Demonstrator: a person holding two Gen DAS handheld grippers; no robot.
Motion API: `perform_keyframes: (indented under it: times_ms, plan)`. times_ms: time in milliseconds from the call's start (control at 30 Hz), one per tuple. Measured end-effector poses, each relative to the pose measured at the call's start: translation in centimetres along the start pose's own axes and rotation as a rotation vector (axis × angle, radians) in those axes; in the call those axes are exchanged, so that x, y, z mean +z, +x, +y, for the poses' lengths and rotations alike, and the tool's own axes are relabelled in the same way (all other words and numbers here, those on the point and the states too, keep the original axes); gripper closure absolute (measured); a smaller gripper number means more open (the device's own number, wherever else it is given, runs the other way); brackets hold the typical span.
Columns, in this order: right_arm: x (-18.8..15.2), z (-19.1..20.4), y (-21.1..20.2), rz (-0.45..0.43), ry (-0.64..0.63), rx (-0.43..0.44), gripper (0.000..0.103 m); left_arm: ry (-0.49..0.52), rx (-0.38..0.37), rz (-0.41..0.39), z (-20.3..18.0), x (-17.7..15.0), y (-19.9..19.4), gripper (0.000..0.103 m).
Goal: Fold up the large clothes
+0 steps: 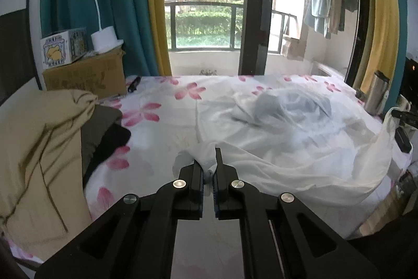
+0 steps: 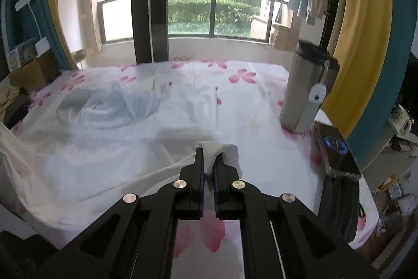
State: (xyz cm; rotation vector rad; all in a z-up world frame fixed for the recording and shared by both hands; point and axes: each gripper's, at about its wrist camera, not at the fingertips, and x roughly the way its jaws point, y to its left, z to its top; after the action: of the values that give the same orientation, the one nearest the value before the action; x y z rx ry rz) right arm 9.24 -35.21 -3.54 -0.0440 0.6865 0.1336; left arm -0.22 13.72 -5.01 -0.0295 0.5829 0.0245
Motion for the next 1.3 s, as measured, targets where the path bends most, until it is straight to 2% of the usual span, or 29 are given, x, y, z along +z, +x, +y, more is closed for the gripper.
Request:
perform_keyframes:
  times_ms: [533, 800, 1000, 1300]
  plan:
    - [6.7, -1.0, 4.6, -0.066, 0.049, -0.023, 0.097, -0.045, 0.032, -0.061, 3.2, 6.2, 6.0, 0.097]
    - [9.6, -1.8, 7.8, -0.084, 0.080, -0.024, 0.097, -0.021, 0.042, -0.077, 3.6, 9.4, 9.7, 0.097]
    - [11.3, -2.8, 11.0, -0.068, 0.099, -0.007, 0.097, -0.014, 0.044, -0.069, 3.6, 10.7, 12.9, 0.097]
    - [12.5, -3.2, 15.9, -0.020, 0.091, -0.004, 0.097, -0.041, 0.040, 0.004, 4.1, 11.5, 19.5, 0.097]
